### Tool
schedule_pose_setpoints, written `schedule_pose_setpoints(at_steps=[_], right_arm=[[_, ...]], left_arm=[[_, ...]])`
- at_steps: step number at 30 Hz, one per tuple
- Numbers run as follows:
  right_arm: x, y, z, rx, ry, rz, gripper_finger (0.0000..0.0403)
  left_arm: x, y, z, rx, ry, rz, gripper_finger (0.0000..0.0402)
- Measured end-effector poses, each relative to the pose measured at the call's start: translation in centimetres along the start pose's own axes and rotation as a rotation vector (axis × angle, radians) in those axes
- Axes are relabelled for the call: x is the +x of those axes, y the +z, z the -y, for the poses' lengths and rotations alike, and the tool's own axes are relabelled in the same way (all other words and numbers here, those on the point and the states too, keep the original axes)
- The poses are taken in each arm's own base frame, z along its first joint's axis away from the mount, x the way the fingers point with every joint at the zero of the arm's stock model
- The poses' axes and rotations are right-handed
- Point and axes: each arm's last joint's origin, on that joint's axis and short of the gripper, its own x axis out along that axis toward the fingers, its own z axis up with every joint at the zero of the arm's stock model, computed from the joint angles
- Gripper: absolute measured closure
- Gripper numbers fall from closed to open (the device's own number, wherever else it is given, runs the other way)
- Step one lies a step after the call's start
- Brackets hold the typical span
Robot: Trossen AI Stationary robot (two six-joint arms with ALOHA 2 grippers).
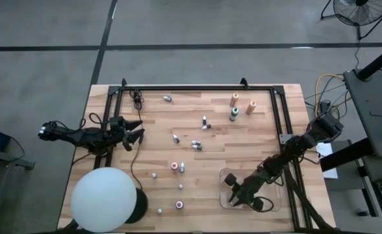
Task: Pick & Place food coloring
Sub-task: Put the violet food color into the transparent bin, then put the brown food color into the transparent bin
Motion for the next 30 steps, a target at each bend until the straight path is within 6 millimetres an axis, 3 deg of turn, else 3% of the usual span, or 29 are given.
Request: schedule_pose_setpoints(at_steps=[14, 30], right_arm=[[-0.9, 0.6, 0.0, 0.021, -0.002, 0.011, 0.0251], [-8.1, 3.4, -0.4, 0.071, -0.028, 0.055, 0.0246]], left_arm=[[0.0, 0.0, 0.0, 0.001, 0.001, 0.000, 0.0157], [0.0, 0.0, 0.0, 0.000, 0.000, 0.000, 0.0157]])
